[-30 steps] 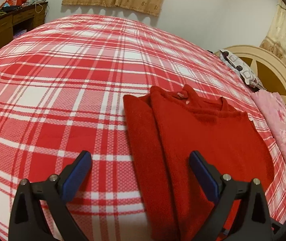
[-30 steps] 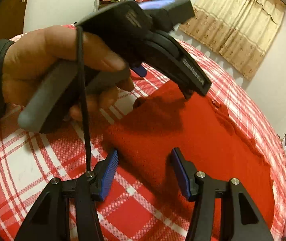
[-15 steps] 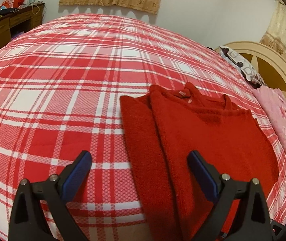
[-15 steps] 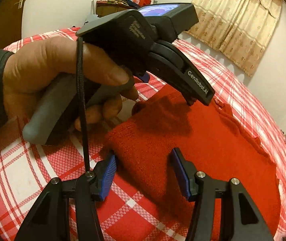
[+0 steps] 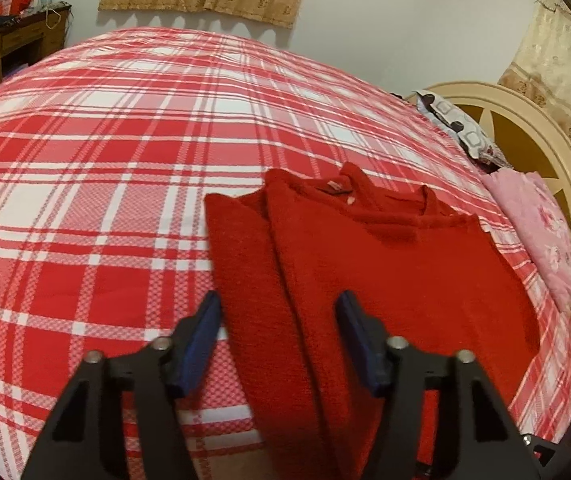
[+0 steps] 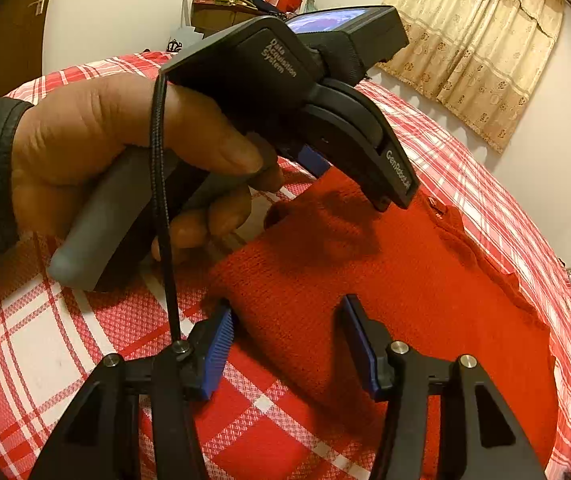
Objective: Fold small clothes
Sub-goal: 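Close both grippers on the side edge of the folded sweater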
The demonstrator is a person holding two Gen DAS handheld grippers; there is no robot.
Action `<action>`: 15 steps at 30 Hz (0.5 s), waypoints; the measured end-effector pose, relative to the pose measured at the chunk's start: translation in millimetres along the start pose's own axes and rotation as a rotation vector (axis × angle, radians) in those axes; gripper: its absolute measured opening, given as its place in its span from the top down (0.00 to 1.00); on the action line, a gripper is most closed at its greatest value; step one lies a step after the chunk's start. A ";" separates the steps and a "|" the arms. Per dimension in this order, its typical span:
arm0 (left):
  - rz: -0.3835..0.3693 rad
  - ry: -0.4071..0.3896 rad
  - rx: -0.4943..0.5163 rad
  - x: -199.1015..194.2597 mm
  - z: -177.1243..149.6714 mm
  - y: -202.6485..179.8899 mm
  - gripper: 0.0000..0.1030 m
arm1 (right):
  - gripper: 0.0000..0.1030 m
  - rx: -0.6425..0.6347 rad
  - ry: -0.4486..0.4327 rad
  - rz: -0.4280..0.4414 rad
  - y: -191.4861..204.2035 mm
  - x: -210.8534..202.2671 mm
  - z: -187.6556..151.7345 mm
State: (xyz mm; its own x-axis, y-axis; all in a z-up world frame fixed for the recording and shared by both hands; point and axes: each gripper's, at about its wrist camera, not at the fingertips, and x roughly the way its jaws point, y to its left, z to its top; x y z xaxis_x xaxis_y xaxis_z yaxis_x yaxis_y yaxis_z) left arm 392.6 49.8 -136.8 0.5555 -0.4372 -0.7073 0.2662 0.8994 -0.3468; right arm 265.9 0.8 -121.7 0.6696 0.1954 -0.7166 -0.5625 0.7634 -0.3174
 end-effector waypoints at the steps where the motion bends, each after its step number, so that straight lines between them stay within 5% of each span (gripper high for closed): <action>1: -0.009 0.001 -0.006 0.5 0.2 0.7 0.57 | 0.51 0.003 0.000 0.005 -0.8 -0.3 -0.2; 4: -0.022 -0.009 -0.017 1.0 1.1 1.0 0.73 | 0.59 0.001 0.008 0.022 -1.4 0.2 -0.2; 6: -0.021 -0.016 -0.015 0.2 1.5 -1.2 0.79 | 0.79 -0.003 0.013 0.025 -1.2 0.1 -0.7; 15: -0.061 0.043 -0.096 -2.6 9.9 2.8 0.83 | 0.91 0.027 0.001 0.049 -18.3 -11.7 -5.5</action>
State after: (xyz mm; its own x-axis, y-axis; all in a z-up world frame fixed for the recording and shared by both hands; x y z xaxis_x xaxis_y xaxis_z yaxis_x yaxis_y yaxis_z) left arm 399.7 53.6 -129.9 0.5058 -0.4931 -0.7078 0.2208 0.8672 -0.4463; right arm 265.7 -18.9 -110.9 0.6411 0.2328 -0.7313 -0.5813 0.7694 -0.2646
